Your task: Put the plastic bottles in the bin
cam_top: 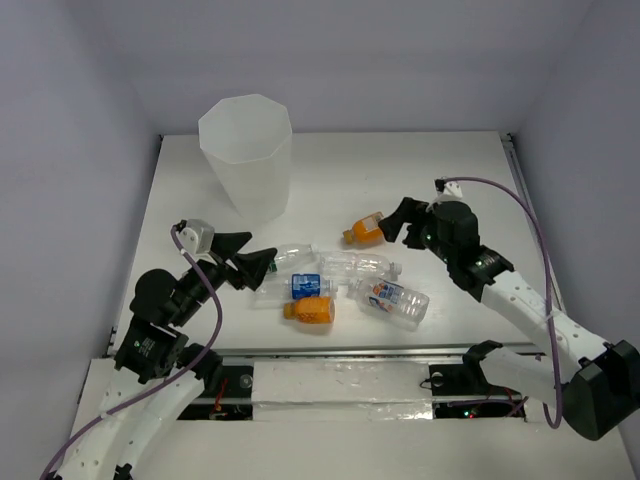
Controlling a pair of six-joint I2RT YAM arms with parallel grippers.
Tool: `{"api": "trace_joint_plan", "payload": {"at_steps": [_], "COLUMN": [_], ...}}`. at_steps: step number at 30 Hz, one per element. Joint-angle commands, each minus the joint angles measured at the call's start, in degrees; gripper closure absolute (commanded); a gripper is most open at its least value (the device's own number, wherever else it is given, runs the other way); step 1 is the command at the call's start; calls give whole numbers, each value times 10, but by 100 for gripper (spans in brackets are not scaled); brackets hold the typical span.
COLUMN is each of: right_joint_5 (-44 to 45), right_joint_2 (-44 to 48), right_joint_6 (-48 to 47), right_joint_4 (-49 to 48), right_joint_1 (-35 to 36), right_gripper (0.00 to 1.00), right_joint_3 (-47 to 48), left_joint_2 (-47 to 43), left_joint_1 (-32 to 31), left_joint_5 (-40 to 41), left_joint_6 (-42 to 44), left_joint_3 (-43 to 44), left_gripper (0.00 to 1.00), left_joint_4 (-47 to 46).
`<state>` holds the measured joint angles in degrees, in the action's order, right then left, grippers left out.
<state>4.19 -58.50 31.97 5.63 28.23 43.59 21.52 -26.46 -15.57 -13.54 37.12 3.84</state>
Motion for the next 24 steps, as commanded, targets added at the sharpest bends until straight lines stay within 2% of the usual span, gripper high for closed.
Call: {"api": "trace_joint_plan", "payload": {"at_steps": [1,3,4,6,7,9,10,11,12,13,15,16,17,19,21,22,24], "right_joint_5": [48,54,54,55,55,54,52,51,50,51,56,57,57,50,42,42,41], "right_joint_2": [-6,-3,-2,-4,-12,-23,-30,-44,-50,-57,-77,-84,-92,-119,-145,-154,-179], "right_joint_6": [32,34,32,30,30,33,34,36,37,38,46,49,53,57,65,68,76], "right_joint_4": [-24,-26,-26,-26,-26,-30,-35,-39,-43,-51,-69,-80,-84,-99,-110,-120,-134], "right_joint_1": [6,6,6,6,6,6,6,6,6,6,6,6,6,6,6,6,6], "right_gripper": [11,24,54,78,98,100,100,100,99,79,48,23,16,8,7,7,7], "right_joint_3": [0,0,3,4,4,5,5,5,4,4,1,1,2,6,11,14,18], "left_joint_2": [-5,-12,-20,-22,-21,-16,-13,-7,-4,-4,-6,-8,-8,-5,3,4,8], "left_joint_1": [4,4,4,4,4,4,4,4,4,4,4,4,4,4,9,9,9], "left_joint_5": [-12,-15,-17,1,10,26,30,34,42,45,54,56,58,64,65,65,70], "left_joint_6": [9,11,10,4,2,-3,-4,-5,-6,-7,-7,-7,-7,-9,-10,-10,-11], "left_joint_3": [19,18,16,14,15,17,17,19,21,22,22,22,22,22,22,22,22], "left_gripper": [33,35,41,53,69,83,95,100,100,100,100,100,100,98,88,79,71], "left_joint_4": [-23,-27,-31,-33,-29,-25,-23,-21,-18,-16,-15,-15,-15,-12,-10,-9,-8]}}
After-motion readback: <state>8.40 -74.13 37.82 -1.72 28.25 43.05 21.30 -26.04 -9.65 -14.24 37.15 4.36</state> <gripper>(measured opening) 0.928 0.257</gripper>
